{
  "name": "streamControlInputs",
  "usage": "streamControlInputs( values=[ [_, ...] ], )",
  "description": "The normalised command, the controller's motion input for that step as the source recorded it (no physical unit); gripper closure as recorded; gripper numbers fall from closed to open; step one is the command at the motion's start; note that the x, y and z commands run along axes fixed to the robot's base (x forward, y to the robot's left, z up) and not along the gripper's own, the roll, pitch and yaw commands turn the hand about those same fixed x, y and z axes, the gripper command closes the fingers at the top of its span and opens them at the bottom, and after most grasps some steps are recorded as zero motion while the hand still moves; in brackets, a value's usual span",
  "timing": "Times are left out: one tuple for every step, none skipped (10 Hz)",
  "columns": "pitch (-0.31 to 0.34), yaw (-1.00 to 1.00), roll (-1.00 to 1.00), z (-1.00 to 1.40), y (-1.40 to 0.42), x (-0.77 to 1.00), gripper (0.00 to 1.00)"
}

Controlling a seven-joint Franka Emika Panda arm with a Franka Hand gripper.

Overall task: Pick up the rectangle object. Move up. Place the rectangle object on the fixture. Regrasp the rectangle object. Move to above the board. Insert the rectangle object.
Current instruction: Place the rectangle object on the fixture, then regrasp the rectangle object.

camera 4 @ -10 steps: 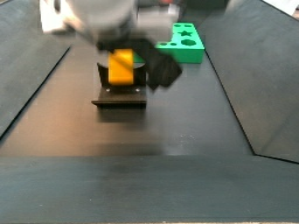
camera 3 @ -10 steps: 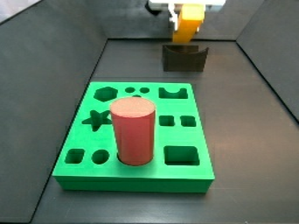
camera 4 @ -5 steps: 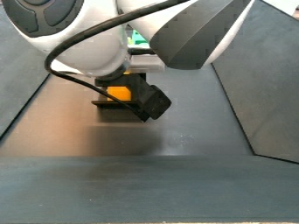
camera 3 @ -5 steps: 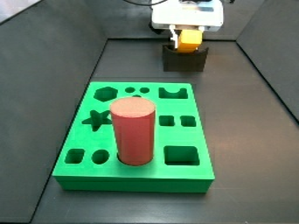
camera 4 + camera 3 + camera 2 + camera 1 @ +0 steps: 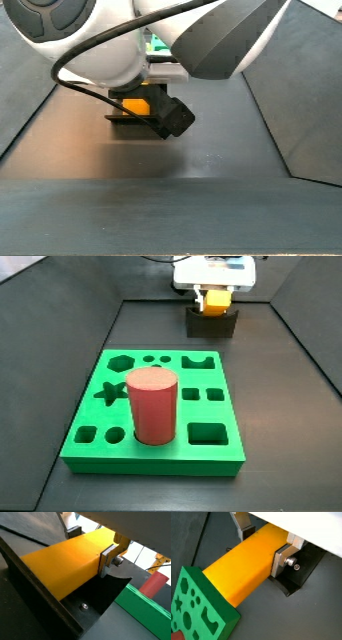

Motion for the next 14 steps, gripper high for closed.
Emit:
streamControlInputs(
  values=[
    [0.0, 0.0, 0.0, 0.0, 0.0, 0.0, 0.0],
    [-0.032, 0.01, -0.07, 1.0, 0.0, 0.0, 0.0],
    [-0.029, 0.02, -0.07, 1.0, 0.0, 0.0, 0.0],
    [-0.029, 0.03, -0.05, 1.0, 0.0, -0.02, 0.0],
    [-0.028, 0.04, -0.03, 1.0, 0.0, -0.03, 0.0],
    [-0.025, 0.04, -0.02, 1.0, 0.0, -0.04, 0.0],
    [-0.019, 0.05, -0.01, 0.83, 0.0, -0.05, 0.0],
    [-0.012, 0.05, 0.0, 0.64, 0.01, -0.05, 0.0],
    [-0.001, 0.04, 0.0, 0.45, 0.0, -0.04, 0.0],
    [0.011, 0.04, 0.0, 0.19, 0.01, -0.03, 0.0],
    [0.059, 0.04, 1.0, 0.93, -1.0, 0.0, 0.0],
    [0.059, 0.04, 1.0, 0.91, -1.0, 0.0, 0.0],
    [0.053, 0.04, 1.0, 0.91, -1.0, -0.03, 0.0],
    [0.046, 0.04, 1.0, 0.87, -1.0, -0.06, 0.0]
  ],
)
